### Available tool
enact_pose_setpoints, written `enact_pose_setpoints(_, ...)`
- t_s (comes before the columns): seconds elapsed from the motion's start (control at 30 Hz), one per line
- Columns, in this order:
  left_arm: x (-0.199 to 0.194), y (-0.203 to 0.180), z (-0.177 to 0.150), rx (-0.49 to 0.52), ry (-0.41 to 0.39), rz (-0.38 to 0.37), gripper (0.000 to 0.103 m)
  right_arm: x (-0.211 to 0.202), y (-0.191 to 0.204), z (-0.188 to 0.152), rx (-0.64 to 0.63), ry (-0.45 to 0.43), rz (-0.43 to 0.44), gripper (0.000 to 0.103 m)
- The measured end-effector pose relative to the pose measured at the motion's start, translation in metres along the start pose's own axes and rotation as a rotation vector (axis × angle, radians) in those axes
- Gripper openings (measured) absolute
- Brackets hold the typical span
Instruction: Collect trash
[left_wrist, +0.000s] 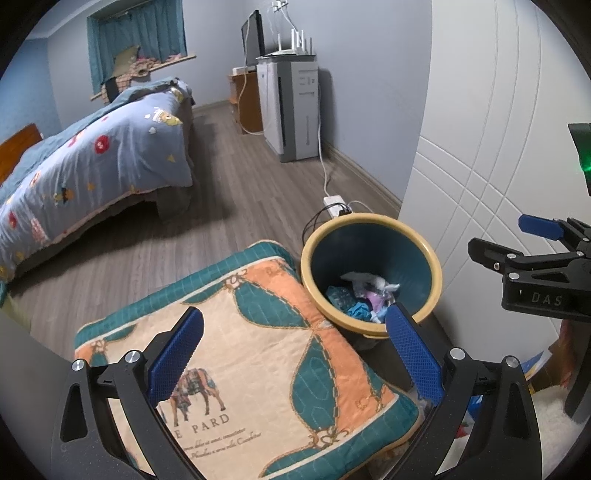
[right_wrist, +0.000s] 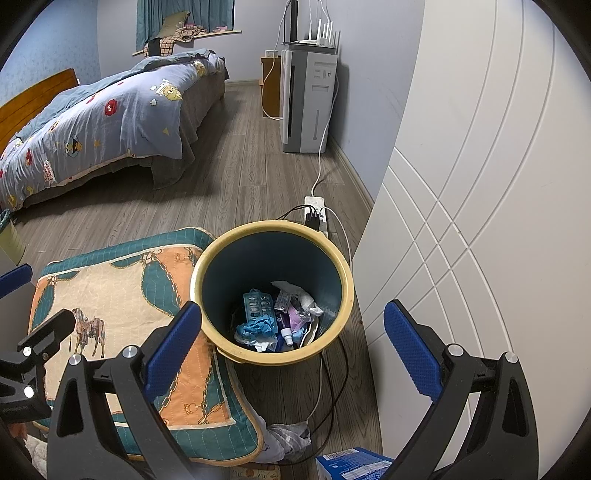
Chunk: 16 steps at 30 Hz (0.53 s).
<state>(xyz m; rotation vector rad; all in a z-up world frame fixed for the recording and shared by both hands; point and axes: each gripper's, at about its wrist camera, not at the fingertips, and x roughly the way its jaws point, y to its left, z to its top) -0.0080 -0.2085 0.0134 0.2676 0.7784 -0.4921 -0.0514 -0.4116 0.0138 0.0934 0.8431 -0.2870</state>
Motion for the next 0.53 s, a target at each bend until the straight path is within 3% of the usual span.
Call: enact_pose_setpoints(0.53, -0.001, 0.0025, 0.0023, 0.002, 0.02, 0.007, 0.098, 0.0007, 0.0008, -0.0012, 0.001, 0.001, 0.001, 0.097)
